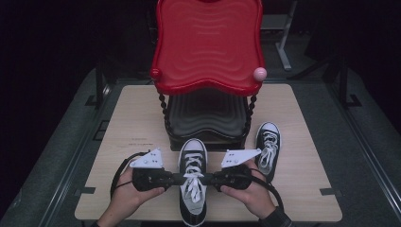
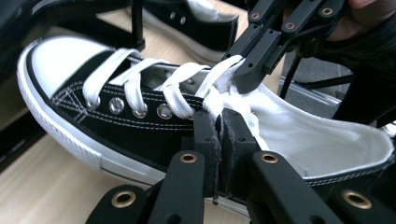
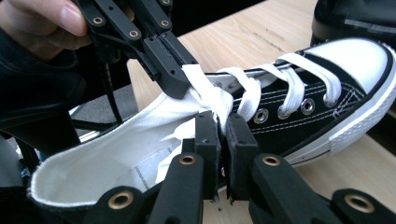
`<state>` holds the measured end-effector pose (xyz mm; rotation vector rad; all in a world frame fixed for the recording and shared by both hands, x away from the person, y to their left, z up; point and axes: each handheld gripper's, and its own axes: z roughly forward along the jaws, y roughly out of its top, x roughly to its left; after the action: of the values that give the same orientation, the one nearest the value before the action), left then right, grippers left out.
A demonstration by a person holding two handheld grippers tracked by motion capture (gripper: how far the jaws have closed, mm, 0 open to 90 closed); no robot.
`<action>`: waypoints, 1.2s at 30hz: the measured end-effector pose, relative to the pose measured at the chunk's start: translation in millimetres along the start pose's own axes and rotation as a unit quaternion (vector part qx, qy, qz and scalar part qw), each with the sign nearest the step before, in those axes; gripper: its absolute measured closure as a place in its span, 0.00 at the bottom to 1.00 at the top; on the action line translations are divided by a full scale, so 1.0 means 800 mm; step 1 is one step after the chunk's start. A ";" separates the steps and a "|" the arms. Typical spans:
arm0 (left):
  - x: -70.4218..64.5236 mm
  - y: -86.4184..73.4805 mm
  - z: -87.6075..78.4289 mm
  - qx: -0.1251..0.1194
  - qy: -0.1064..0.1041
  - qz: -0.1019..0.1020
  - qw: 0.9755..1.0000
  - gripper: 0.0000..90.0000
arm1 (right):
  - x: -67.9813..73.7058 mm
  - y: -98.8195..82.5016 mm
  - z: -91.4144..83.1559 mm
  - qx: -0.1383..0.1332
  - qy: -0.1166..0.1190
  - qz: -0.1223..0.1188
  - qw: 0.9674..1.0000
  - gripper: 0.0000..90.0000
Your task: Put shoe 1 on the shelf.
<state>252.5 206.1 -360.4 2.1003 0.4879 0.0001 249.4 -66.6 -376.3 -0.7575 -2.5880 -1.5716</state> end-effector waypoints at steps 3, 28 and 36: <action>-0.003 0.008 -0.005 -0.007 0.000 0.007 1.000 0.95 | 0.003 0.006 -0.009 -0.007 -0.001 -0.003 1.000 0.95; 0.068 0.089 -0.023 -0.078 0.099 0.043 0.991 0.97 | -0.054 0.102 -0.015 -0.070 -0.078 -0.050 0.993 0.95; 0.099 0.096 -0.011 -0.101 0.159 0.042 0.981 0.97 | -0.083 0.122 0.006 -0.085 -0.127 -0.052 0.987 0.95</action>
<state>350.0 203.8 -307.8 1.9259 0.5637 0.4242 349.4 -51.8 -315.2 -0.9040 -2.7334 -1.8582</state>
